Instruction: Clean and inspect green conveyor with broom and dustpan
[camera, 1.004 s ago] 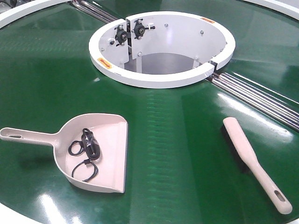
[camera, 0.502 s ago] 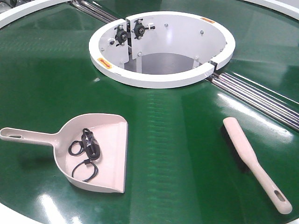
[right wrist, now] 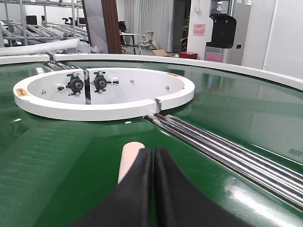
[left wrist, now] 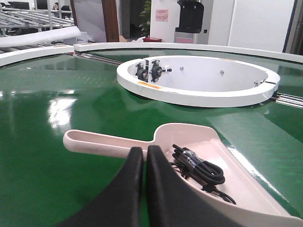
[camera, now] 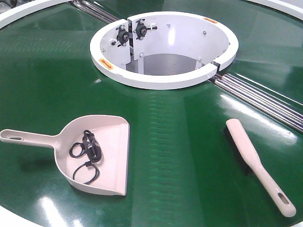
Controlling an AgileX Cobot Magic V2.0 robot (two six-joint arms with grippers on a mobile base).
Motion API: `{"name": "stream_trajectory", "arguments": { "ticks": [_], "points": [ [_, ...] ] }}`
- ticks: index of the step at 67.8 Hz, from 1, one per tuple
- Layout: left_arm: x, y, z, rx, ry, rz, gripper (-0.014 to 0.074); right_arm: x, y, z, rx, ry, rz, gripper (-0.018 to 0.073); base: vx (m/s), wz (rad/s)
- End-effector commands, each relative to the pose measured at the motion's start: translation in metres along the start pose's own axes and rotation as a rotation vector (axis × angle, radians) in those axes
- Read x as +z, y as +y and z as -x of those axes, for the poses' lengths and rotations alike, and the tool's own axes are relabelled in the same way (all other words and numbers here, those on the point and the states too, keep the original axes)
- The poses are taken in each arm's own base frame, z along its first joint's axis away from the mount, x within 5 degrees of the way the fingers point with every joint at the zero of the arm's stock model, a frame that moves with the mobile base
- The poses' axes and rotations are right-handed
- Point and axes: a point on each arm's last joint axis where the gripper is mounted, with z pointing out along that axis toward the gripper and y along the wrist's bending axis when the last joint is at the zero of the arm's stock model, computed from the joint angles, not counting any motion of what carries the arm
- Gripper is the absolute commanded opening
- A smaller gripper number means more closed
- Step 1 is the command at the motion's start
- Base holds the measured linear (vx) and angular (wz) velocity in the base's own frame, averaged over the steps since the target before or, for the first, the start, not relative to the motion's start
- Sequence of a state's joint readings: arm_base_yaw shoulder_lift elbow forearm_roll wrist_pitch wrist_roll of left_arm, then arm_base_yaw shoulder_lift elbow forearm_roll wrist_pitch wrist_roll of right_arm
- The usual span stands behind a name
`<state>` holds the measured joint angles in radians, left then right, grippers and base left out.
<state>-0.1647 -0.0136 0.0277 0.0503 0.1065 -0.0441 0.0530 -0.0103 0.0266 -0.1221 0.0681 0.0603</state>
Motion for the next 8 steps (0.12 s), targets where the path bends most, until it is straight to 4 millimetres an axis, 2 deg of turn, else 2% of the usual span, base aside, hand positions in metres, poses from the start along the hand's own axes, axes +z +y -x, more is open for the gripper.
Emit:
{"name": "stream_trajectory", "arguments": {
  "ticks": [1,8],
  "points": [
    [0.0004,-0.0003,-0.0034,-0.01,-0.053,-0.003,-0.0008,-0.0007,0.0009,0.0005,-0.013,-0.072,0.005,-0.001,0.0,0.0],
    [0.0004,-0.0003,-0.0034,-0.01,-0.053,-0.003,-0.0007,-0.0007,0.0009,0.0005,-0.013,-0.072,0.005,-0.001,0.0,0.0]
  ]
}}
